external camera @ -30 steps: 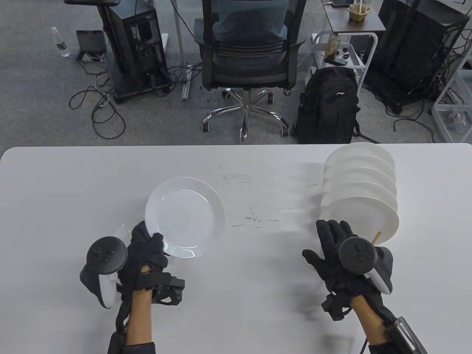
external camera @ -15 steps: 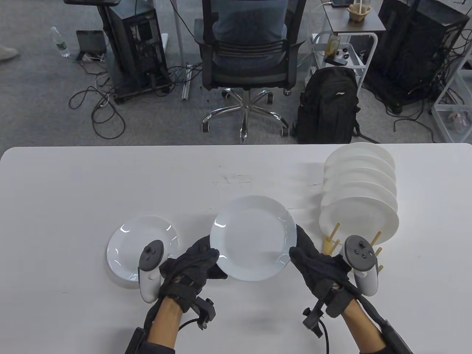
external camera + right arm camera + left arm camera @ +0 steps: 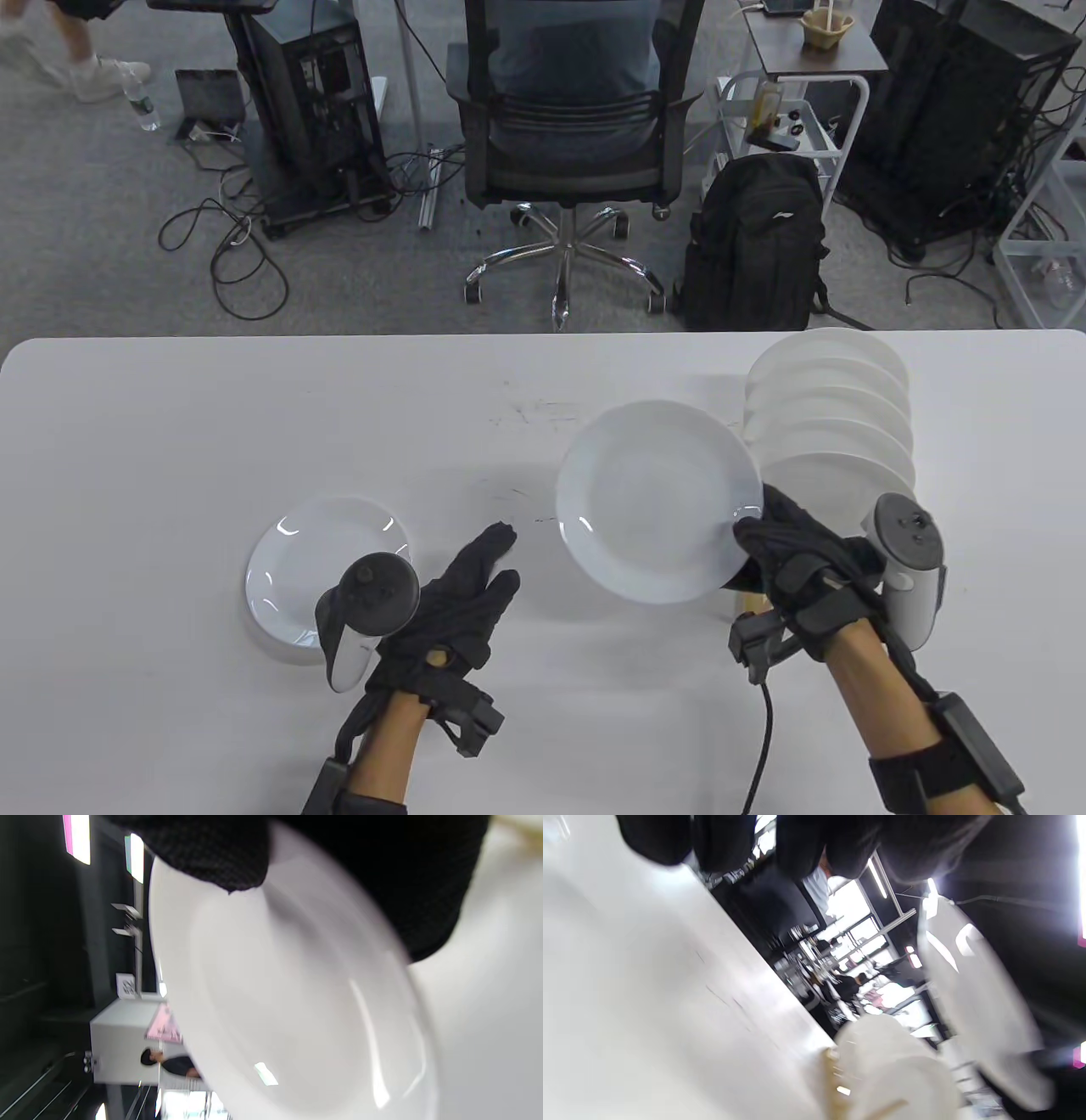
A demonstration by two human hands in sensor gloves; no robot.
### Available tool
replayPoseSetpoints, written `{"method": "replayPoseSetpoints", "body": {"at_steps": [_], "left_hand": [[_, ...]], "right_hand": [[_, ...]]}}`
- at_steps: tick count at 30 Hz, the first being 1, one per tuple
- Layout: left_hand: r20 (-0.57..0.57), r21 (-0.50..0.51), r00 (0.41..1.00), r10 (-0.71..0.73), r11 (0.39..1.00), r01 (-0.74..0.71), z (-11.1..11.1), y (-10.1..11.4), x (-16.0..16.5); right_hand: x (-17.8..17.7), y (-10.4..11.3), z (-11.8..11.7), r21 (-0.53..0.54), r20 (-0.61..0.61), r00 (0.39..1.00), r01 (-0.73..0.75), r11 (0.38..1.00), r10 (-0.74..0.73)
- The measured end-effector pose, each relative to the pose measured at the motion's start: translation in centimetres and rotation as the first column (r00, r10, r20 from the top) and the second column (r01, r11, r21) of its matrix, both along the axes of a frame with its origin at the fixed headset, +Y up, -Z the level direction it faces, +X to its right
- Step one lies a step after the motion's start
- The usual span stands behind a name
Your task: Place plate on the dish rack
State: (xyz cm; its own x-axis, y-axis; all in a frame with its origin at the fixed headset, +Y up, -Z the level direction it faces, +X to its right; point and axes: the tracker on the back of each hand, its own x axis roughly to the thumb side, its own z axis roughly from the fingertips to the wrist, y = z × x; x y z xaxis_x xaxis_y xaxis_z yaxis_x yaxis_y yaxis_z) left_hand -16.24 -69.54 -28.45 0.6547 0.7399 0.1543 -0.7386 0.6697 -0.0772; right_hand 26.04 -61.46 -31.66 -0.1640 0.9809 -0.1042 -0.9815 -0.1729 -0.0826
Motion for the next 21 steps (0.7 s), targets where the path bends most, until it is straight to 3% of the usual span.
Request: {"method": "replayPoseSetpoints", "body": {"at_steps": [2,5,7,10,14,21], "left_hand": [[-0.037,0.046,0.984,-0.172,0.984,0.173,-0.1,0.2,-0.9],[-0.100,0.060,0.919,-0.382,0.919,0.389,-0.2,-0.1,-2.1],[-0.096,0.022,0.903,-0.419,0.906,0.423,-0.4,-0.6,-2.6],[-0.083,-0.025,0.914,-0.398,0.918,0.397,-0.6,-1.3,-2.9],[-0.082,-0.059,0.912,-0.401,0.916,0.398,-0.6,-1.5,-3.1],[-0.067,-0.081,0.922,-0.381,0.923,0.376,-0.6,-1.9,-2.9]], "right_hand": [[1.8,2.5,-0.1,0.109,0.129,0.984,-0.141,0.984,0.126],[4.0,5.7,0.0,0.241,0.278,0.913,-0.366,0.899,0.298],[5.0,7.1,0.0,0.270,0.310,0.858,-0.492,0.828,0.409],[6.1,8.0,-0.4,0.269,0.262,0.808,-0.586,0.764,0.528],[6.7,7.3,-0.2,0.226,0.246,0.711,-0.703,0.674,0.659],[6.0,1.8,-0.4,0.168,0.226,0.610,-0.792,0.586,0.760]]}}
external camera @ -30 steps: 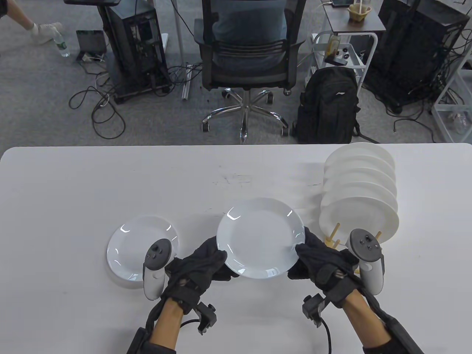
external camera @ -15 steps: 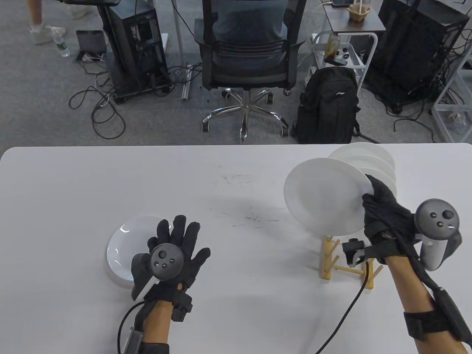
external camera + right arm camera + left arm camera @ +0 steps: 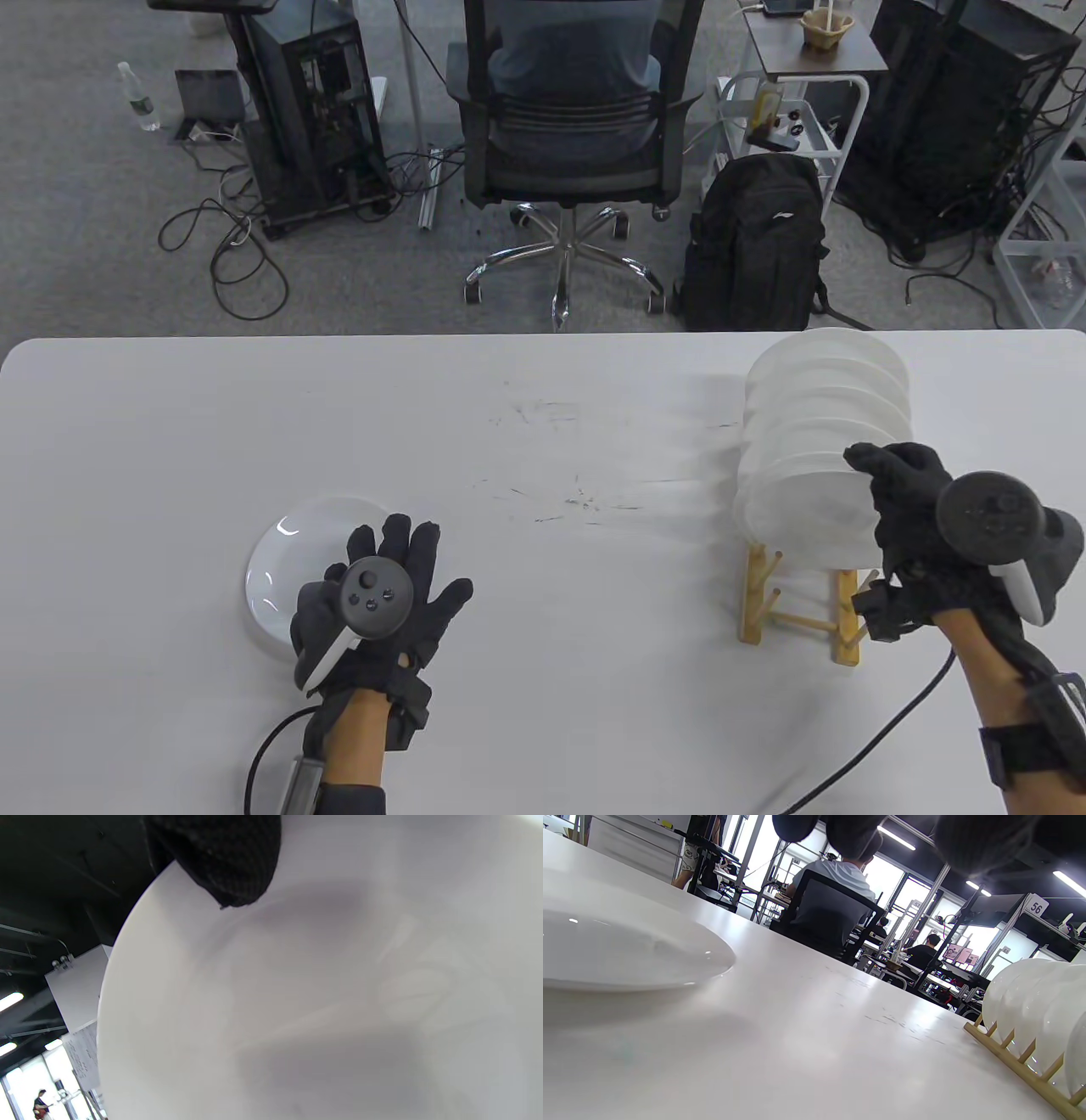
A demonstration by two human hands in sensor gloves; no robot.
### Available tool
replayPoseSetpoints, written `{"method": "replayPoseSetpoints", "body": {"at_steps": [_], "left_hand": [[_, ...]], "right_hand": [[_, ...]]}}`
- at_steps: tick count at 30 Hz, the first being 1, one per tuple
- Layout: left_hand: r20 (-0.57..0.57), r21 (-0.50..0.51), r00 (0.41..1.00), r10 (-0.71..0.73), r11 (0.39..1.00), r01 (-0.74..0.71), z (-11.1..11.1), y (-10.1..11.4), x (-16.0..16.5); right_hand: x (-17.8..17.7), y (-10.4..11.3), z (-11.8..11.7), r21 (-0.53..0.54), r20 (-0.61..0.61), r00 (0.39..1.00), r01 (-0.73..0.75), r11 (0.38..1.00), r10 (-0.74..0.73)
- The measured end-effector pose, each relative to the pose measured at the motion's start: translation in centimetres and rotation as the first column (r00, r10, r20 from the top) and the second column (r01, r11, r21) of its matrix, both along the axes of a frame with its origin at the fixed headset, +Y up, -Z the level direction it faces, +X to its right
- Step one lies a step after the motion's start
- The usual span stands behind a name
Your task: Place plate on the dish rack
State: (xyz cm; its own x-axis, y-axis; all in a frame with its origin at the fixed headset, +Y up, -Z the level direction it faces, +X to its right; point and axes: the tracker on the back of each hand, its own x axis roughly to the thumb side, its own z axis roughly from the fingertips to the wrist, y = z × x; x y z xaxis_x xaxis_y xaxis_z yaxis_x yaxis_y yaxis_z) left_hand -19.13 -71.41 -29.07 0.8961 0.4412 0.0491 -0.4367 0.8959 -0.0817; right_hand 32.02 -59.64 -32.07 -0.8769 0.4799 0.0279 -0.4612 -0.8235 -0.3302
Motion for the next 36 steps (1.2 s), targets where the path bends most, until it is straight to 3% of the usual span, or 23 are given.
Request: {"method": "replayPoseSetpoints", "body": {"at_steps": [6,7,11,15,20,26,32,36], "left_hand": [[0.000,-0.006,1.000,0.012,1.000,-0.012,0.0,-0.1,0.0],[-0.001,-0.007,1.000,0.017,1.000,-0.017,0.0,-0.1,0.0],[-0.005,-0.025,0.999,0.041,0.999,-0.041,0.1,-0.1,-0.1],[-0.009,-0.020,0.999,0.052,0.998,-0.053,0.1,0.0,-0.2],[-0.009,-0.030,0.999,0.048,0.998,-0.049,0.1,0.0,-0.2],[-0.032,-0.047,0.998,0.053,0.997,-0.054,0.1,-0.2,-0.3],[-0.271,-0.011,0.957,0.100,0.994,-0.107,0.5,-0.6,-3.9],[-0.422,-0.080,0.906,0.016,0.995,-0.055,-0.4,-0.2,-7.3]], "right_hand": [[-0.6,-3.6,-1.4,-0.107,0.003,0.999,0.032,0.994,-0.032],[-0.5,-3.5,-1.6,-0.095,0.021,0.999,0.043,0.995,-0.041],[-0.8,-2.4,-2.6,-0.219,0.030,0.999,0.018,0.976,-0.012],[-1.7,-0.7,-2.4,-0.217,0.020,1.000,0.003,0.976,0.002],[-3.5,1.2,-0.8,-0.107,-0.039,0.997,0.059,0.993,-0.064],[-7.9,-0.1,2.2,-0.067,-0.179,0.982,0.055,0.996,-0.066],[-9.0,-3.6,3.3,0.042,-0.211,0.977,0.045,0.998,-0.035],[-8.8,-5.1,3.3,0.002,-0.204,0.979,-0.025,1.000,0.025]]}}
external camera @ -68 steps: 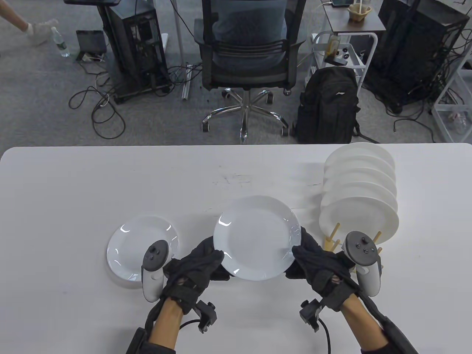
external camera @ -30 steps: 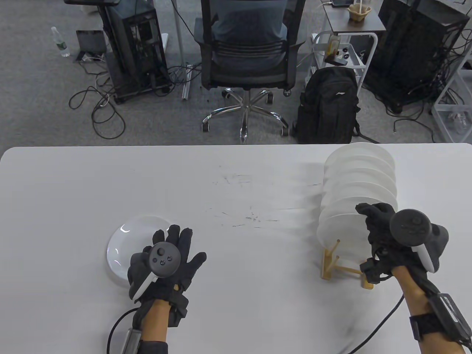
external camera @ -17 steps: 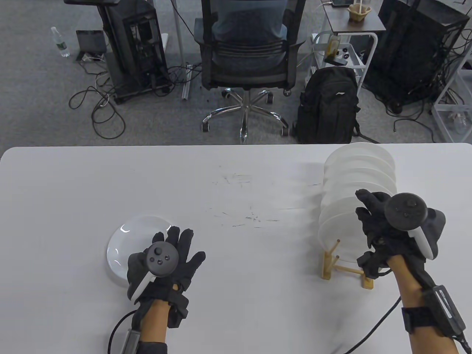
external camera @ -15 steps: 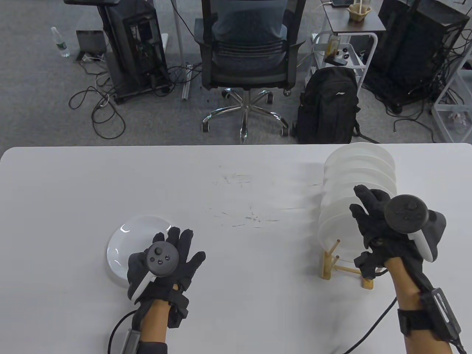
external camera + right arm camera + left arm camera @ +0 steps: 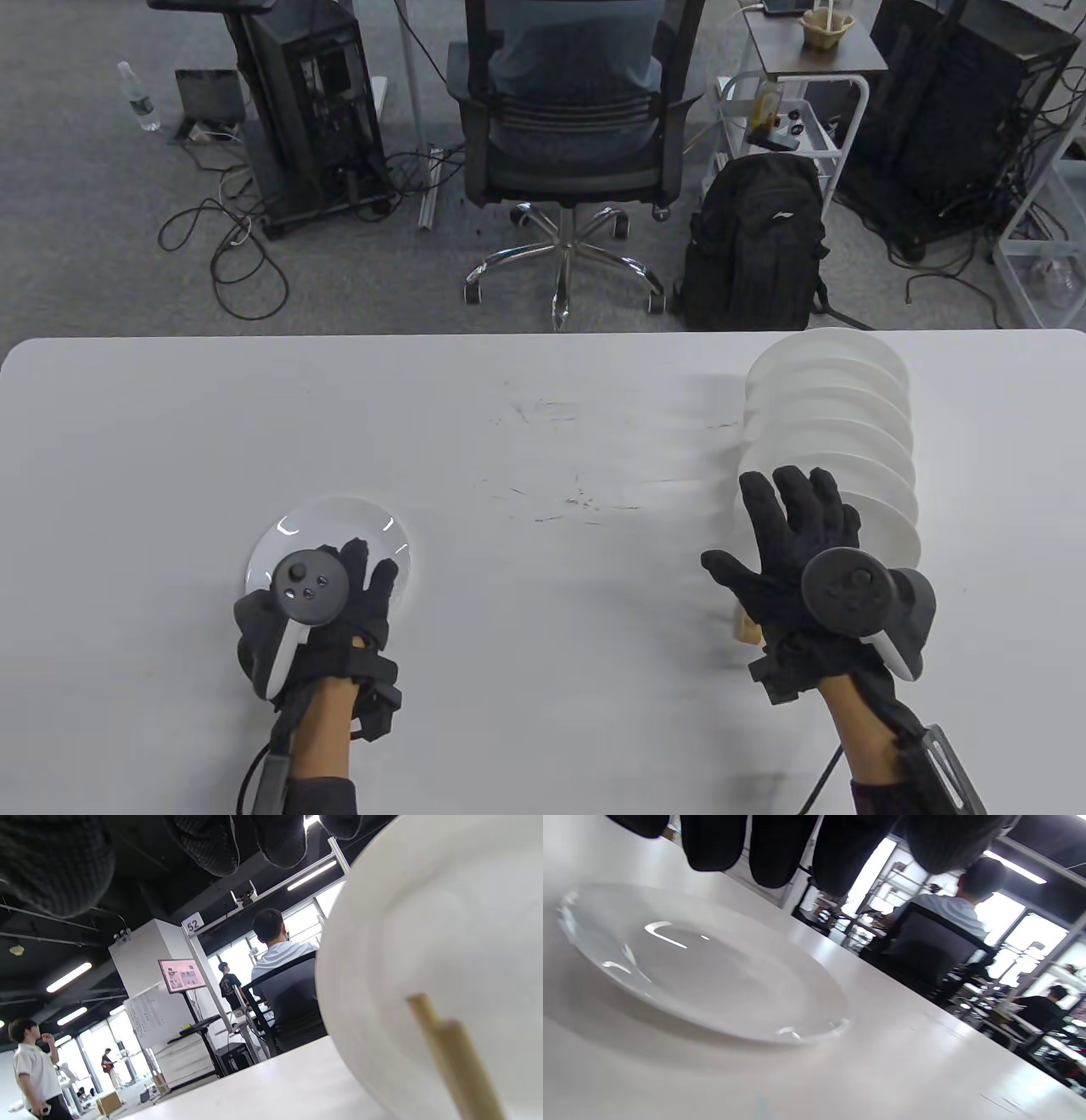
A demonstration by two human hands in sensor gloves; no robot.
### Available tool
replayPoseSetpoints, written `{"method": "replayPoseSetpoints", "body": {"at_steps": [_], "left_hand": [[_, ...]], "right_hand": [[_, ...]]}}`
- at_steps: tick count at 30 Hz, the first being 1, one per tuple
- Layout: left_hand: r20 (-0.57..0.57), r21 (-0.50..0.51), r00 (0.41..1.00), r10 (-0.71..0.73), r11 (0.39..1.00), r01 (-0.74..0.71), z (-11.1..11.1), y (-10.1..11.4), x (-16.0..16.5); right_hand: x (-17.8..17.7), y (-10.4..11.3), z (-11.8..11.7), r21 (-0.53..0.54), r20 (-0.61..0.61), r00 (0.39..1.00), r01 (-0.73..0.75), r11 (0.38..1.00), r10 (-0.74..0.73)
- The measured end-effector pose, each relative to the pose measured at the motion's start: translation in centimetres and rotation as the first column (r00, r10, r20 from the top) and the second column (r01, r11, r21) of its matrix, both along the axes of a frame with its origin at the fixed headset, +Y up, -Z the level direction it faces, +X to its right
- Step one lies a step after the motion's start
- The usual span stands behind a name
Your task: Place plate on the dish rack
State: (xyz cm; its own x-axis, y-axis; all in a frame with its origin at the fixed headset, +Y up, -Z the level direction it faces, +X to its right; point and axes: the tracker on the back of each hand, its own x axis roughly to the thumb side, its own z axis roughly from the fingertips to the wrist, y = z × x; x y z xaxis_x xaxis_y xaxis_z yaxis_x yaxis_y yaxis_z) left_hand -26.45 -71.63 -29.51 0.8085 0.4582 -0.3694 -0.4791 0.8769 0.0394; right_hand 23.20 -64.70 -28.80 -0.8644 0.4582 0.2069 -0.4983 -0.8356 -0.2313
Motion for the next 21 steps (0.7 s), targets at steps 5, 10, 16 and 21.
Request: {"method": "replayPoseSetpoints", "body": {"at_steps": [5,10,16,21], "left_hand": [[-0.167,-0.129,0.976,-0.140,0.984,0.119,-1.1,-0.1,-4.7],[-0.228,-0.384,0.948,-0.220,0.915,0.120,-0.9,-2.8,-6.3],[-0.268,-0.460,0.927,-0.262,0.881,0.116,-0.6,-5.9,-5.9],[-0.466,-0.223,0.885,0.004,0.967,-0.122,0.5,-4.5,-7.2]], "right_hand": [[0.1,-0.5,0.0,-0.054,-0.018,0.999,-0.045,0.998,0.044],[-0.2,-0.7,0.1,-0.075,-0.033,0.998,-0.050,0.996,0.048],[-0.1,-0.7,0.2,-0.095,-0.039,0.998,-0.045,0.994,0.041],[0.1,-0.8,0.2,-0.104,-0.045,0.999,-0.029,0.994,0.024]]}}
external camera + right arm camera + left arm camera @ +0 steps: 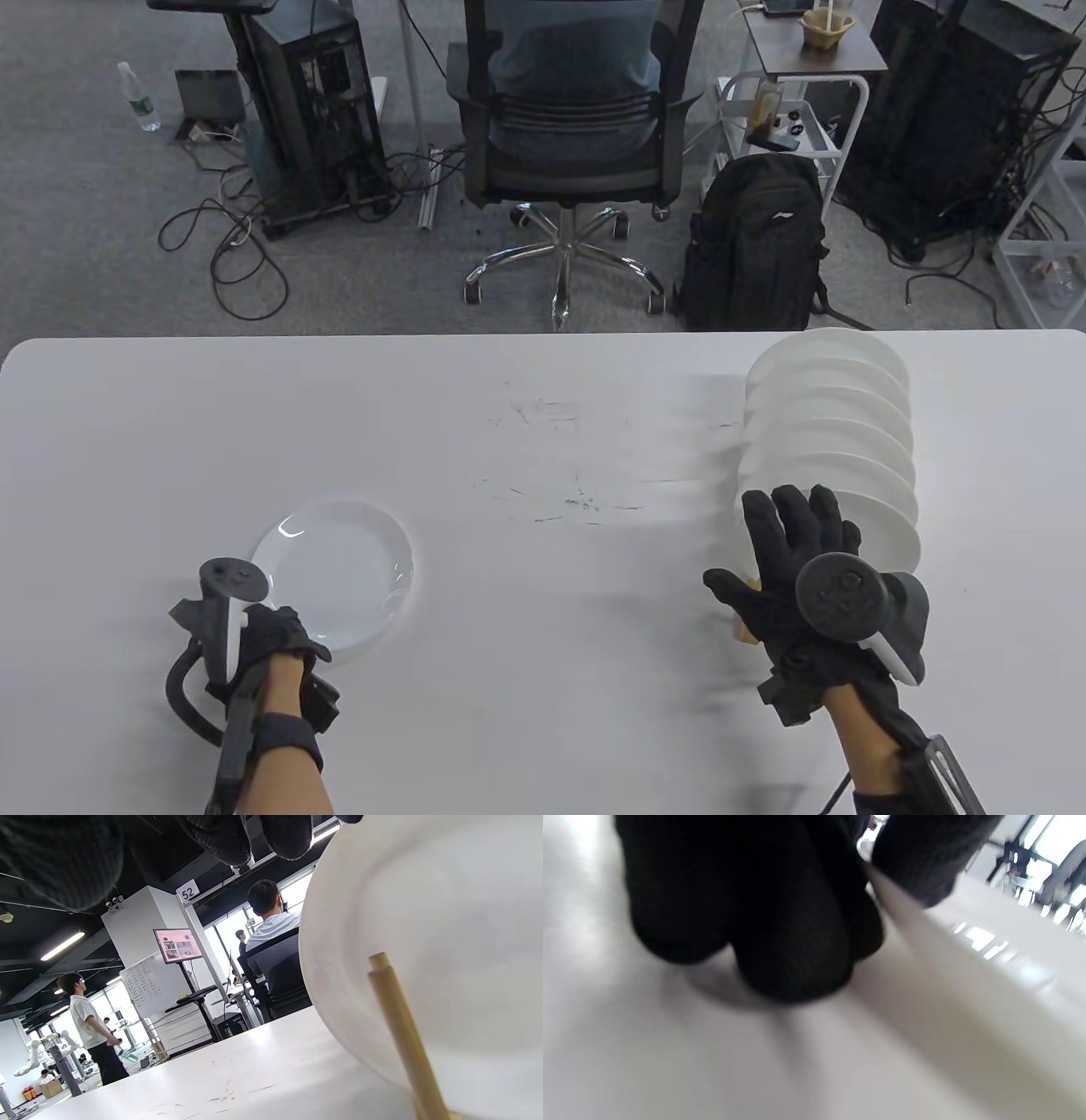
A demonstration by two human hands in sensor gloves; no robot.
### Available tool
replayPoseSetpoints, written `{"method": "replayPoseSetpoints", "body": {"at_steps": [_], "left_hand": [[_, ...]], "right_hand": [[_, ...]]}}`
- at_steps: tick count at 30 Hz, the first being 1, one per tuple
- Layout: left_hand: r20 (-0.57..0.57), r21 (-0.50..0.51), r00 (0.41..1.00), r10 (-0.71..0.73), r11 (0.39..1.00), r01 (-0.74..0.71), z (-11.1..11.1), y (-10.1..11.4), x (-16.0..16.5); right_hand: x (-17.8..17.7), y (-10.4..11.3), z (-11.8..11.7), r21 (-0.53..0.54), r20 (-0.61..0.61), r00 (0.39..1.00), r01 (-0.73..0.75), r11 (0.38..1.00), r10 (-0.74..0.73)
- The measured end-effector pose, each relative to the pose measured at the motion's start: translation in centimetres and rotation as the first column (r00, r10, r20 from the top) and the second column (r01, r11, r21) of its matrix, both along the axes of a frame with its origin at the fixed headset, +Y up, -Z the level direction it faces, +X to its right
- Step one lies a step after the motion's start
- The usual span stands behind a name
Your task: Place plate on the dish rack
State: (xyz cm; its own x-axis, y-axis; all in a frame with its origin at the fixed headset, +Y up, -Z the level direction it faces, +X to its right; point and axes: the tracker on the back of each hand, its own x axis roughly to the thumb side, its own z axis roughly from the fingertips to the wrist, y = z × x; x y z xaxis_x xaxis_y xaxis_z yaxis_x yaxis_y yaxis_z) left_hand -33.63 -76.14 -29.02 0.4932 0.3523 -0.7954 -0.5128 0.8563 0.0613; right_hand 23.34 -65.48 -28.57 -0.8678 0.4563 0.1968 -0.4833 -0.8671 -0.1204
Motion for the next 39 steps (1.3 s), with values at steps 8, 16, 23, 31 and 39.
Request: {"method": "replayPoseSetpoints", "body": {"at_steps": [8,16,23,31,39], "left_hand": [[0.197,0.295,0.976,-0.087,0.955,0.026,0.5,7.7,4.3],[0.428,0.525,0.881,0.202,0.738,-0.424,1.6,7.8,10.5],[0.634,0.276,0.471,0.613,0.390,-0.879,0.6,4.0,14.5],[0.773,-0.002,0.186,0.607,0.295,-0.955,0.4,3.6,19.4],[0.882,-0.015,0.222,0.415,0.497,-0.868,0.8,5.2,21.1]], "right_hand": [[-0.7,-0.4,0.1,-0.014,-0.031,0.999,-0.010,1.000,0.009],[-1.4,-0.6,0.1,-0.042,-0.093,0.996,0.000,0.999,-0.004],[-3.0,-0.8,0.6,-0.062,-0.224,0.969,0.095,0.994,-0.107],[-5.0,-0.7,1.0,-0.378,-0.201,0.714,0.575,0.725,-0.671],[-2.5,-1.1,-0.7,-0.467,0.191,0.448,0.824,0.321,-0.873]]}}
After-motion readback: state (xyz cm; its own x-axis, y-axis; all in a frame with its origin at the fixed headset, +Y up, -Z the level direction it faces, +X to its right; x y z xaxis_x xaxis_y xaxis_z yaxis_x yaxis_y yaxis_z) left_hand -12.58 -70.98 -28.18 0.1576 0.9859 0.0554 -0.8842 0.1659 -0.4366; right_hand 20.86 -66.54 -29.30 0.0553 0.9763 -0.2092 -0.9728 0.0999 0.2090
